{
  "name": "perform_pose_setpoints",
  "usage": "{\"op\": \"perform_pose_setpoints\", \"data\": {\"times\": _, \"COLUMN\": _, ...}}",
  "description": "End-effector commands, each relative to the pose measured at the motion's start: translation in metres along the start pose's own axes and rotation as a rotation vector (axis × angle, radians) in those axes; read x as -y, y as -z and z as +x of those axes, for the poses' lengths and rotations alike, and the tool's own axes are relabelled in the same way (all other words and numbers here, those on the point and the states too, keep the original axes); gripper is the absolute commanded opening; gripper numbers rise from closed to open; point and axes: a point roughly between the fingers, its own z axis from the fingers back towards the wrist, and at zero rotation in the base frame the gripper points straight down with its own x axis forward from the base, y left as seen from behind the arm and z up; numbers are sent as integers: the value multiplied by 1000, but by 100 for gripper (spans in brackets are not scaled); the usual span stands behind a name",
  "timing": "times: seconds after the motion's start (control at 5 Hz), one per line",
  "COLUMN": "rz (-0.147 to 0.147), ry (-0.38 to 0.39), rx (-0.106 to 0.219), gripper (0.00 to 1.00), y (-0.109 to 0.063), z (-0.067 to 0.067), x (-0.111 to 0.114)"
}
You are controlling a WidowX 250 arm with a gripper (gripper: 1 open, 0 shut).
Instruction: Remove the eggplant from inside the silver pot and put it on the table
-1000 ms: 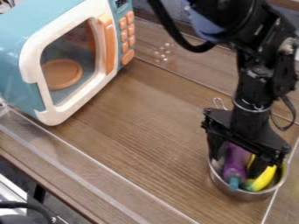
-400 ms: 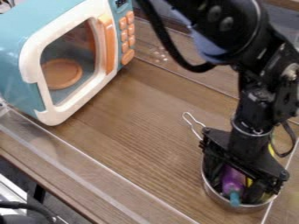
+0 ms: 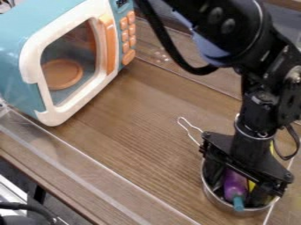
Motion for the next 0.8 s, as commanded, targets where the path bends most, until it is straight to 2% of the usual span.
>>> {"op": "perform_pose_setpoints", "data": {"times": 0.0, "rz": -11, "ry": -49, "rx": 31, "gripper": 100, "y": 3, "z": 6, "x": 13}}
{"op": "perform_pose_setpoints", "data": {"times": 0.2, "rz": -17, "ry": -128, "rx": 50, "gripper": 100, "y": 9, "z": 14, "x": 15}}
{"op": "perform_pose_setpoints", "data": {"times": 0.4, "rz": -14, "ry": -169, "rx": 44, "gripper": 0, "y": 4, "z": 9, "x": 5}}
{"op": "perform_pose_setpoints", "data": {"times": 0.6, "rz": -18, "ry": -172, "rx": 47, "gripper": 0, "y": -16, "z": 10, "x": -2}}
